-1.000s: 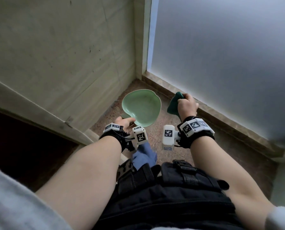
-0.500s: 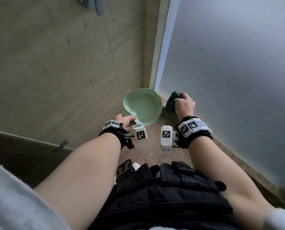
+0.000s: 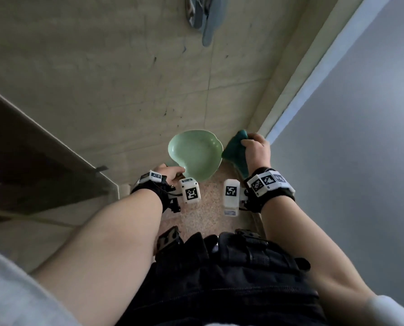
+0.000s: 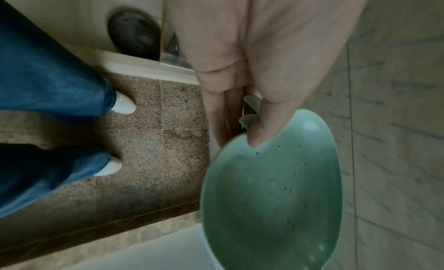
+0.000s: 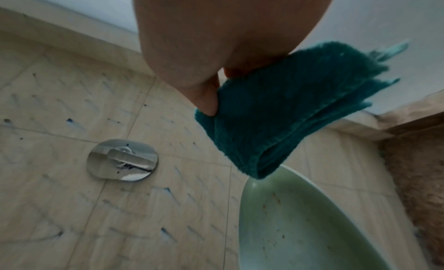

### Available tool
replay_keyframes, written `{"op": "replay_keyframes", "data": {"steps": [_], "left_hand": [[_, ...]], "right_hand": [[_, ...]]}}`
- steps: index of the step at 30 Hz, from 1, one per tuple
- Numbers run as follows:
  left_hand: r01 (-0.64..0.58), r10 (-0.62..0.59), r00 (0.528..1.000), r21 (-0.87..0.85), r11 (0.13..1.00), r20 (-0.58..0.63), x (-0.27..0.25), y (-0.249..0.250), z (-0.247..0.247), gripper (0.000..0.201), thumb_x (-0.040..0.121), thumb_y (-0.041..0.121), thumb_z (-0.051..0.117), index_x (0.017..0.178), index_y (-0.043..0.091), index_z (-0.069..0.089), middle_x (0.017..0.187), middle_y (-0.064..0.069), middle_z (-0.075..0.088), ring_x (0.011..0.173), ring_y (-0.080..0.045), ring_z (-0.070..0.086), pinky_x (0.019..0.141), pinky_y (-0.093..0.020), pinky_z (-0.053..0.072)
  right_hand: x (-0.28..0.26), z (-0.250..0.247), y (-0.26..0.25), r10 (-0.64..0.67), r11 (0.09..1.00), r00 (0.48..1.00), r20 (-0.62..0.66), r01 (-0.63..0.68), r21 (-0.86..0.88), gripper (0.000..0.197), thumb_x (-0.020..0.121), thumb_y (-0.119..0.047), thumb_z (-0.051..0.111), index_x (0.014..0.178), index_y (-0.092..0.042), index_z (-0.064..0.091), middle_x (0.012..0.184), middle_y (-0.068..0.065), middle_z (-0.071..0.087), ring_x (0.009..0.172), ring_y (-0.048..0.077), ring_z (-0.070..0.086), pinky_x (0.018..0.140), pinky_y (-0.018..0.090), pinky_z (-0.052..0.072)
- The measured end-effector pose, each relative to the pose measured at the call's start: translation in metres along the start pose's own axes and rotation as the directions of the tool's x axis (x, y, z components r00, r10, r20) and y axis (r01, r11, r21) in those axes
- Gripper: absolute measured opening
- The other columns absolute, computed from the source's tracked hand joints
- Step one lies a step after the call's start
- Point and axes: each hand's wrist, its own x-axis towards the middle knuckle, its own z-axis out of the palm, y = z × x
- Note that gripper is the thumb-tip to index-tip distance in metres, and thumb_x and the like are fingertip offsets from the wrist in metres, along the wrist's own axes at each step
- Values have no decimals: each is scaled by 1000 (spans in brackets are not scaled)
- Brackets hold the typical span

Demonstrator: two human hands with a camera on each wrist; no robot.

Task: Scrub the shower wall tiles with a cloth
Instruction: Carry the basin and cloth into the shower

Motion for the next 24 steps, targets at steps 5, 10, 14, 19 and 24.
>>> {"op": "replay_keyframes", "data": {"steps": [5, 10, 14, 19, 24], "left_hand": [[22, -41, 993, -171, 985, -107, -16, -15, 13, 13, 92, 1, 58, 86, 9, 51, 76, -5, 53, 62, -15, 52, 38, -14, 45], [18, -86, 974, -310, 951, -208, -26, -31, -1, 11, 91, 0, 58, 96, 8, 53, 80, -6, 57, 66, -18, 56, 43, -18, 48], [-6, -123, 952, -421, 907, -279, -31, -42, -17, 17, 87, -10, 59, 103, -6, 62, 106, -20, 63, 94, -31, 62, 70, -35, 53], [8, -147, 955, -471, 882, -259, -29, -60, -48, 18, 88, -14, 53, 100, -2, 59, 87, -13, 60, 101, -35, 61, 57, -28, 57], [55, -160, 964, -428, 902, -212, -13, -67, -85, 28, 85, -16, 54, 110, -3, 56, 91, -14, 61, 93, -32, 63, 57, -26, 56]], "right_hand": [[29, 10, -20, -26, 1000, 975, 219, 28, -2, 17, 82, 0, 57, 89, -12, 67, 73, -2, 60, 75, 15, 55, 69, 22, 42], [28, 43, -16, 54, 998, 918, 393, -45, -32, 18, 82, -5, 65, 98, -12, 62, 81, 4, 62, 83, 24, 60, 79, 36, 53], [18, 72, -6, 60, 996, 882, 467, -23, -84, 10, 81, -5, 69, 88, -12, 66, 75, 4, 64, 72, 21, 61, 74, 34, 56], [-4, 111, 1, 67, 987, 817, 573, 31, -160, 11, 80, -4, 70, 88, -11, 68, 75, 5, 66, 73, 24, 63, 73, 37, 58], [-19, 157, 2, -14, 806, 728, 685, 414, -423, 24, 76, -11, 75, 100, -10, 71, 98, 7, 68, 91, 24, 62, 81, 31, 52]]}}
